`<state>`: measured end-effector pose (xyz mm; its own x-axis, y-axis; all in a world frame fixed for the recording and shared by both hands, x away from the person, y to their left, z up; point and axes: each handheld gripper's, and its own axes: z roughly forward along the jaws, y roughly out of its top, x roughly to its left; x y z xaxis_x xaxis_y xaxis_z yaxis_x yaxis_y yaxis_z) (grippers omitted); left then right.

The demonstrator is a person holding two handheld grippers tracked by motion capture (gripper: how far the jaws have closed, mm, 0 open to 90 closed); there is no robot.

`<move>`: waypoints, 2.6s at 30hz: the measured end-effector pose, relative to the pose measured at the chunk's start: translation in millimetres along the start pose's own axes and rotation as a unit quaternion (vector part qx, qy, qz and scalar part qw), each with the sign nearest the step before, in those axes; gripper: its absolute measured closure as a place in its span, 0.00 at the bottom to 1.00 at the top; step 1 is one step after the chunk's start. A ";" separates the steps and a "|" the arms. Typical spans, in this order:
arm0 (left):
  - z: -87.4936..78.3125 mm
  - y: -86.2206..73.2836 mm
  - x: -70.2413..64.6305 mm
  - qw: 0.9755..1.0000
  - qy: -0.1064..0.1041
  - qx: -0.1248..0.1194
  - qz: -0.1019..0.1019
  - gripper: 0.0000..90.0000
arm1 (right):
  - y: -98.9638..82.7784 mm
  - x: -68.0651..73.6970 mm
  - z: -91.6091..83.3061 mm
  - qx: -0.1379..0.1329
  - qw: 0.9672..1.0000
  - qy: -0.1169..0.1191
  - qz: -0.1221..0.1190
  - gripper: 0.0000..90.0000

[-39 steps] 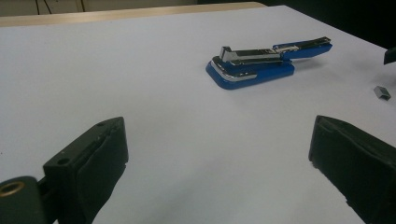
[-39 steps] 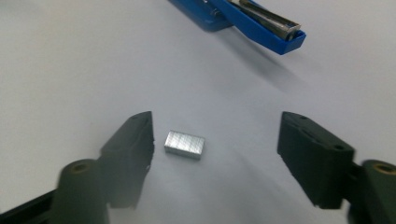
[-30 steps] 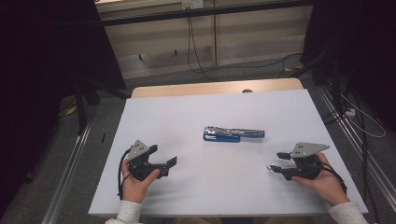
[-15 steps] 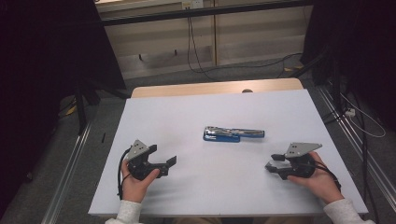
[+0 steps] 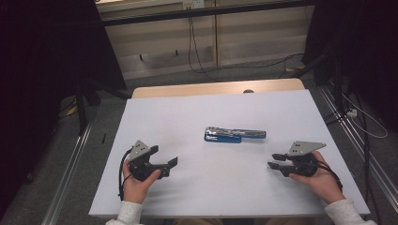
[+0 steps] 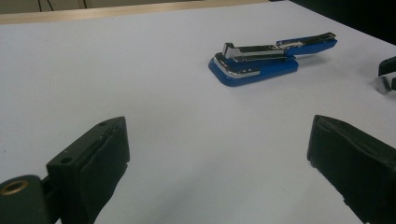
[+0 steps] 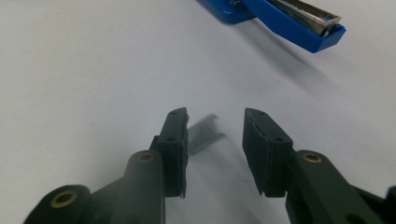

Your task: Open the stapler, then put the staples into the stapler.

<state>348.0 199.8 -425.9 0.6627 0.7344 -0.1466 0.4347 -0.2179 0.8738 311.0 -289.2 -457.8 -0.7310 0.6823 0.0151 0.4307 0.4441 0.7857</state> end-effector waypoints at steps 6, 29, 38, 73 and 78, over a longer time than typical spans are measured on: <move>1.5 -0.2 -1.1 1.000 -0.001 0.003 0.001 0.07 | -0.3 -1.3 1.0 0.000 1.000 0.004 0.006 0.76; 0.2 0.6 -0.1 1.000 0.003 0.005 0.009 0.07 | 5.1 10.6 14.8 0.023 0.999 -0.020 0.022 0.79; -0.6 1.1 0.2 1.000 0.004 0.004 0.009 0.07 | 2.7 9.3 10.2 0.025 0.999 -0.021 0.028 0.80; -6.1 1.1 6.7 1.000 -0.004 -0.011 0.004 0.06 | 41.0 -4.1 6.2 -0.002 0.999 0.013 0.030 0.88; -8.2 0.6 8.7 1.000 -0.004 -0.012 0.006 0.05 | 58.5 -6.3 9.5 -0.005 1.000 0.018 0.018 0.88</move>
<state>349.1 211.3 -422.8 0.6724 0.7268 -0.1403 0.4123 -0.2104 0.8864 345.8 -261.9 -417.7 -0.7339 0.6762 0.0646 0.4509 0.4138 0.7909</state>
